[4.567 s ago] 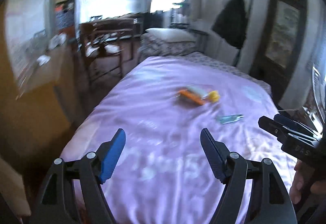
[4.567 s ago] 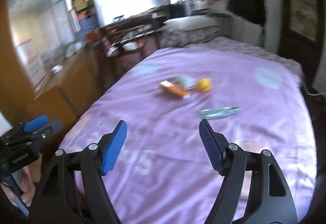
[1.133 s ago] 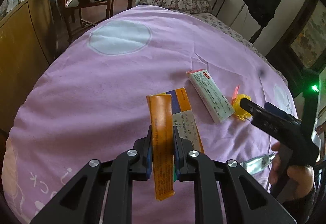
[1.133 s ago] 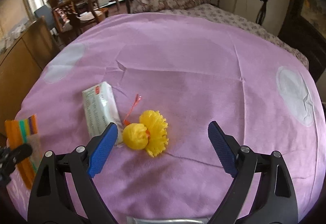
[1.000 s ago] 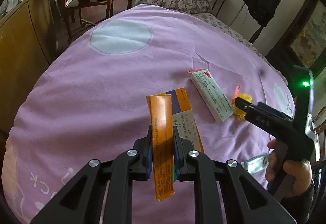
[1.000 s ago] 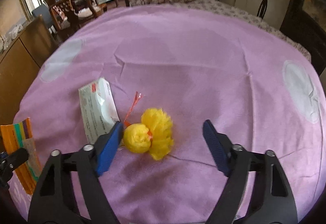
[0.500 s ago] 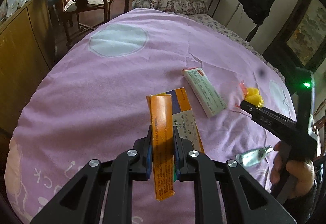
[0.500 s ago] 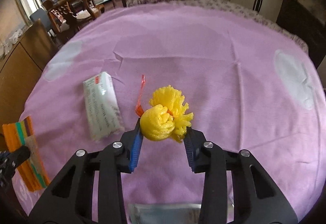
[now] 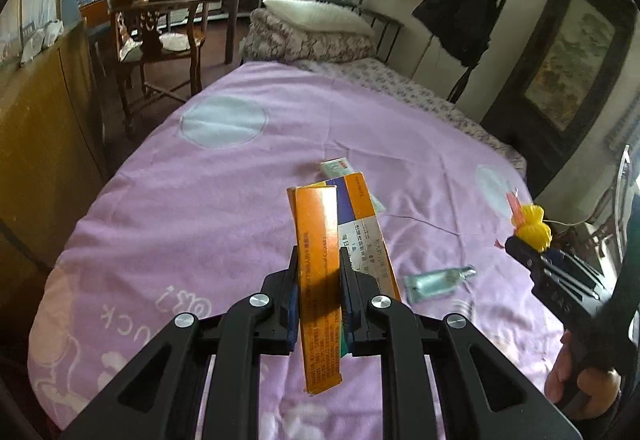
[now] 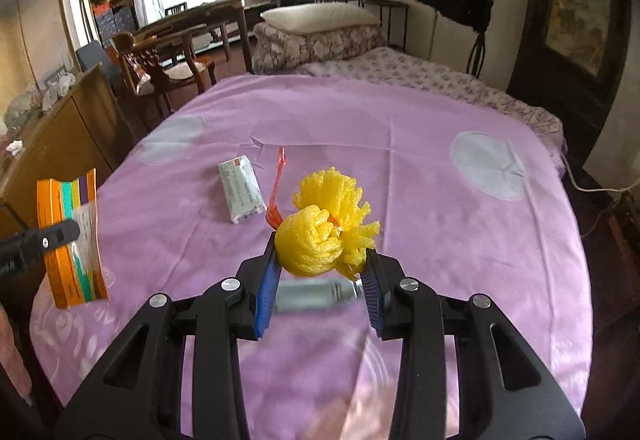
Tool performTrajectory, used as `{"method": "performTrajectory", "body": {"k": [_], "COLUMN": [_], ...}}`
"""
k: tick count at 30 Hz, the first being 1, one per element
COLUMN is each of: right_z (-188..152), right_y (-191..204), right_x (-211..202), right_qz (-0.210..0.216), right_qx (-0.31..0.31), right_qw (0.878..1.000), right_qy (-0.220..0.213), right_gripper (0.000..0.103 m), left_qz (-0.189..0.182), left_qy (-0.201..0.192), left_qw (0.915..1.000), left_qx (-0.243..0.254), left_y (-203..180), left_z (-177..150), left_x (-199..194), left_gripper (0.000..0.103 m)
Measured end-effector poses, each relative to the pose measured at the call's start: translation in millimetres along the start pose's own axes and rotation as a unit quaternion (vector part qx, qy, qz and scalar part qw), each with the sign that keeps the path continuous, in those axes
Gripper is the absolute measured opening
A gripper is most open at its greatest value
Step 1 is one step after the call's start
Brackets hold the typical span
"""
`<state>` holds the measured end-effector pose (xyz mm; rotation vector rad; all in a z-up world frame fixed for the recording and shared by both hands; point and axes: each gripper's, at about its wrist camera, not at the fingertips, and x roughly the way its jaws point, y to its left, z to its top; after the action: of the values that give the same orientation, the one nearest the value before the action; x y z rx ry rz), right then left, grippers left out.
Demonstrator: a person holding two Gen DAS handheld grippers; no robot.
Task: Collect trash
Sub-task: 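Grasp the yellow flower with the right tool while the left tool holds the box, then carry the orange box and yellow flower over the red wastebasket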
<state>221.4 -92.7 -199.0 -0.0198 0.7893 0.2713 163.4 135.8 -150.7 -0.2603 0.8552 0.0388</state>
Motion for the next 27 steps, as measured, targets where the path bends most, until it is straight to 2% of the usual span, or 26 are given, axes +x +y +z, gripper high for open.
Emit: {"method": "performTrajectory", "body": {"k": [6,12,20,27], "right_z": [-21.1,-34.1,-54.1,-70.6], "right_y": [9.2,36.4,76.4,116.0], "right_x": [-69.2,-131.7,-183.2,-204.2], "right_qz": [-0.003,0.011,0.031,0.069], "right_qx": [-0.011,-0.038,-0.088,-0.123], "right_qw": [0.999,0.997,0.991,0.986], "right_qy": [-0.032,-0.070,-0.092,-0.087], "right_gripper": [0.038,0.038,0.038,0.038], "left_qz": [-0.022,-0.025,-0.031,-0.016], "left_qy": [-0.043,-0.084,-0.104,-0.119], "left_qw": [0.9987,0.9957,0.9936,0.9925], "left_qx": [0.016,0.028,0.030,0.024], "left_y": [-8.1,-11.6,-1.8,12.6], "left_z": [-18.9,-42.4,-78.4,-102.2], "left_x": [-66.6,-127.6,-179.5,-212.0], "left_gripper": [0.017,0.017,0.017,0.017]}}
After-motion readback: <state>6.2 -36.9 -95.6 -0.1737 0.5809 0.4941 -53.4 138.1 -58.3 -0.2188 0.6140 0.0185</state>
